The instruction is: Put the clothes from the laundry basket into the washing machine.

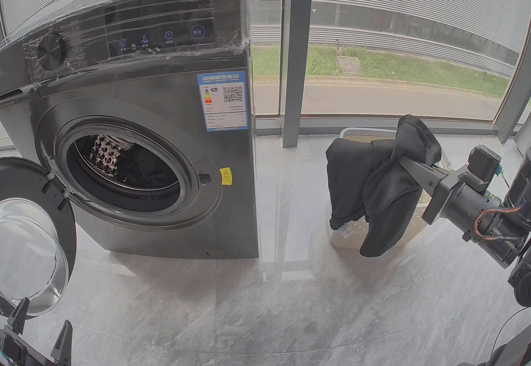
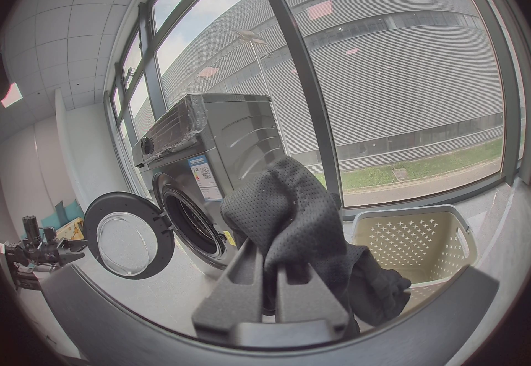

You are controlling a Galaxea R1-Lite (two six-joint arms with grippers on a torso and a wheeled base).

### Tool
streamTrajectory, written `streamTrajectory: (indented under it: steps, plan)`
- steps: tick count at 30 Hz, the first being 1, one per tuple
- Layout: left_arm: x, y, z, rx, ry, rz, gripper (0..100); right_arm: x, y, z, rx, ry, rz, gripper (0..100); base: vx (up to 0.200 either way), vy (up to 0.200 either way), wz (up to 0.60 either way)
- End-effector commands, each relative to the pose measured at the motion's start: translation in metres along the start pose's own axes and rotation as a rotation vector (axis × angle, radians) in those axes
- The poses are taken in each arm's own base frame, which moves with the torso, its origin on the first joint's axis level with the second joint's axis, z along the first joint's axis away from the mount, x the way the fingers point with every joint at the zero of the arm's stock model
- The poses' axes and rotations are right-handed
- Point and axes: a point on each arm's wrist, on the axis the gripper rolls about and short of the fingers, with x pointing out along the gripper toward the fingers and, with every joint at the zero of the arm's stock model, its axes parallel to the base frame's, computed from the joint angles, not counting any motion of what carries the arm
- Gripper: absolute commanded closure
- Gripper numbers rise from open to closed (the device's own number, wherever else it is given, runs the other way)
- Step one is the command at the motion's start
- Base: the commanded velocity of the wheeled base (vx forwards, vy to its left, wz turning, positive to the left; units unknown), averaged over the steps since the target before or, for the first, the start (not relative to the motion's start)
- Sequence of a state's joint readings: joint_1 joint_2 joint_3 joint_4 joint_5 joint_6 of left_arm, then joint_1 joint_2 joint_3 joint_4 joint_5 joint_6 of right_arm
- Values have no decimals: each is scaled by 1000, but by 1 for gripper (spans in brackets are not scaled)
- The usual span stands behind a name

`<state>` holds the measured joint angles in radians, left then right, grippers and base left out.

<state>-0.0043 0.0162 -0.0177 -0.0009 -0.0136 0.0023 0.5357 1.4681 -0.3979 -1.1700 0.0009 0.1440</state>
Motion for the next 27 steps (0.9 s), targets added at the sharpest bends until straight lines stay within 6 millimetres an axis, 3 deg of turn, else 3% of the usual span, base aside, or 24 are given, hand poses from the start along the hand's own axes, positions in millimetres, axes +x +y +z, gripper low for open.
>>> streamTrajectory:
  steps: [1,22,27]
  plan:
    - [0,0,-4,-1,-2,-1,0,0,0,0,0,0,2,100,0,200,0]
    - [0,0,-4,2,-2,1,0,-5,10,-10,6,34,82,100,0,200,0]
    - [0,0,-4,2,-2,1,0,-5,13,-8,8,25,97,100,0,0,0]
